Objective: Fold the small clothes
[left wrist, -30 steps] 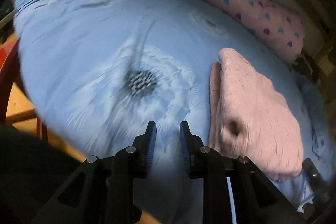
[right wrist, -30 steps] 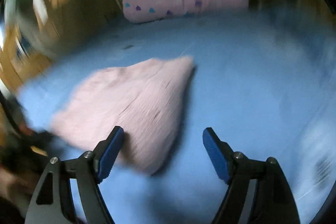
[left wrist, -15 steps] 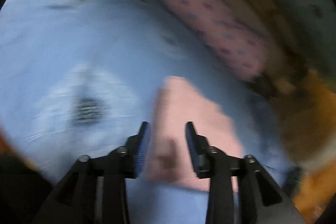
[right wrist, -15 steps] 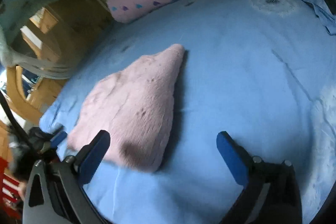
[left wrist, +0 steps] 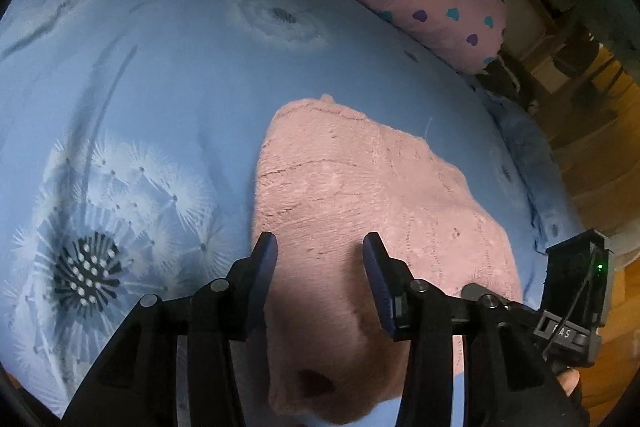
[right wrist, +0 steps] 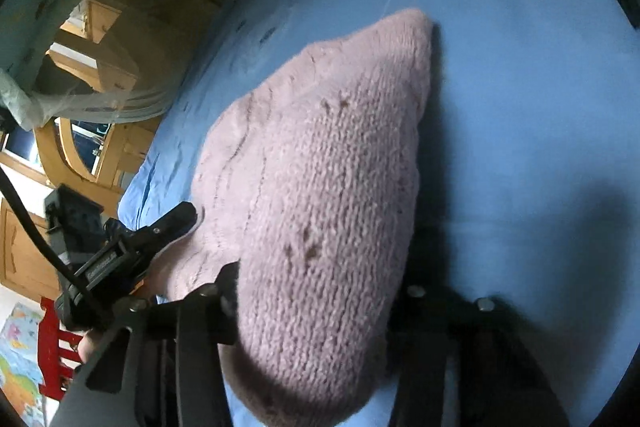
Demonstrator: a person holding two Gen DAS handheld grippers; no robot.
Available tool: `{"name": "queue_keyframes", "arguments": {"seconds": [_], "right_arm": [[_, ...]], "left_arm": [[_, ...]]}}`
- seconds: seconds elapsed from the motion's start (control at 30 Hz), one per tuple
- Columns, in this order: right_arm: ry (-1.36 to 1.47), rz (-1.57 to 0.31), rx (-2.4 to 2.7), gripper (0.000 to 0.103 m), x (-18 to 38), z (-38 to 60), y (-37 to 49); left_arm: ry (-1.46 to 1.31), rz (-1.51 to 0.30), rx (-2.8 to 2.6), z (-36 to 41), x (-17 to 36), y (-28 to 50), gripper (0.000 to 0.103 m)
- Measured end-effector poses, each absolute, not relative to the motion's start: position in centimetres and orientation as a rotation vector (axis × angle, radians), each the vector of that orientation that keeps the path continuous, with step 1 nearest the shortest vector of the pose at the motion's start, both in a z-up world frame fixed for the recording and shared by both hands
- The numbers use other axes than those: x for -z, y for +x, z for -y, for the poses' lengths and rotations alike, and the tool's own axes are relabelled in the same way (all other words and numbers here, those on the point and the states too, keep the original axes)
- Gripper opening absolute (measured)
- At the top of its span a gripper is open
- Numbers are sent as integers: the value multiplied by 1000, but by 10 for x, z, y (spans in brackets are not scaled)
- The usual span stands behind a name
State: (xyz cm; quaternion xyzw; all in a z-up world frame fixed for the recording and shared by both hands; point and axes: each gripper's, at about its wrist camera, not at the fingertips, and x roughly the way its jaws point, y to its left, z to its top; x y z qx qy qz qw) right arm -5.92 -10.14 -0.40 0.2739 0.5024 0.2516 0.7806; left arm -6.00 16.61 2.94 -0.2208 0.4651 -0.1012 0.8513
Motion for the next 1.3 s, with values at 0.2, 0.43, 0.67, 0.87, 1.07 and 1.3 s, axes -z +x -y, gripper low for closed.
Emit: {"name": "queue_keyframes", "arguments": {"seconds": [0.2,0.43,0.67,0.87,1.07,1.3], "right_arm": [[499,-1092,-480,48,-28,125,-78],[419,-1144,-425,57,-36,142,-121],[399,-1122,-252,103,-32,153,-124],[646,-1089,-256,103,-15,178,-110],[704,-1127,-377,89,1,189,-83],[751,-1261,-431,44,8,177,-69]], "left_arm": [[-390,-1065,317,-123,-26,-66,26],[-353,-1090,392,-90,-19,-77,30],[-413,-1120,372,-96,-9,-75,44],[-499,-1129,425,-105,-3,-71,44],[-735,-1148,572,-120,14,-58,43],[-667,-1186,646,-94,16,-62,15]]}}
